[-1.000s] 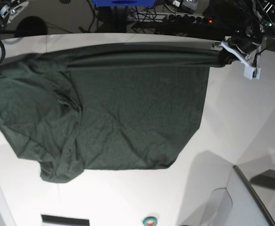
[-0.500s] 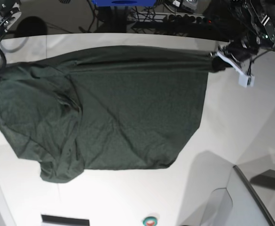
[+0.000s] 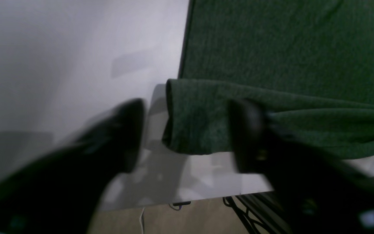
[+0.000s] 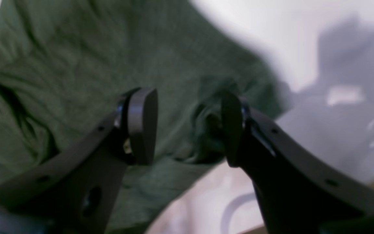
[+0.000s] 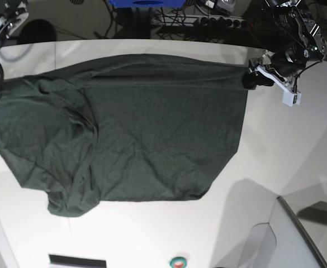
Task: Layout the t-shirt on the table in an organized manner, then fold the t-shirt properly
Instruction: 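Pull the shirt edge taut with the left gripper away from the right gripper, then release the shirt with both grippers and pull the right gripper along the sleeve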
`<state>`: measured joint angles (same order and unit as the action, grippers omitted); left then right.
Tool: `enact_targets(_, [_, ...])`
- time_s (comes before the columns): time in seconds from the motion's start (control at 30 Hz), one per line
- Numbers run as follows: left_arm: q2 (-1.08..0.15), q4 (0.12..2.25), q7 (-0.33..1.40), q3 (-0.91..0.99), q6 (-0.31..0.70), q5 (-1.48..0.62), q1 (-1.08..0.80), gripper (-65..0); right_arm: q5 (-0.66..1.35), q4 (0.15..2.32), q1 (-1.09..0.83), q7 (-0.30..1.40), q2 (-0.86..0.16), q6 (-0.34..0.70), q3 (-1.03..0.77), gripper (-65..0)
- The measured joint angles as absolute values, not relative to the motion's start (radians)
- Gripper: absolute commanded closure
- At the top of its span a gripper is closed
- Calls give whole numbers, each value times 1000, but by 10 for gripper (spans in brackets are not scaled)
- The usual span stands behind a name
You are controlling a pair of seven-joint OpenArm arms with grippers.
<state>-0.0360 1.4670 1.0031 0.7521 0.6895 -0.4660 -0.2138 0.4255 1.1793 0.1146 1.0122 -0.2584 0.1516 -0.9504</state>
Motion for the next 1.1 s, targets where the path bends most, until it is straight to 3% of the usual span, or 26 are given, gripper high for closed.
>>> enact_targets(0.07, [-36,1485,1003,754,690,-465,-216,-482,420,1266,70,1014,-222,191,-1002,-299])
enact_targets(0.2, [-34,1539,999,865,692,-471,-206,-481,418,1401,-23,1026,-128,233,-1056,-299])
enact_targets(0.47, [-82,1580,998,1092,690,-464,-230,-479,421,1418,-78,1024,-4,416,-1076,-299])
enact_targets(0.73, [-85,1526,760,1158,693,-459,-381,-477,424,1299,-22,1013,-14,421,-1098,-299])
enact_targets(1.03, [-86,1434,744,1159,689,-457,-408,-477,488,1208,-27,922,-20,427,-1096,-297])
enact_targets(1.1, [-86,1438,744,1159,689,-458,-411,-477,487,1203,-26,928,-32,428,-1093,-263])
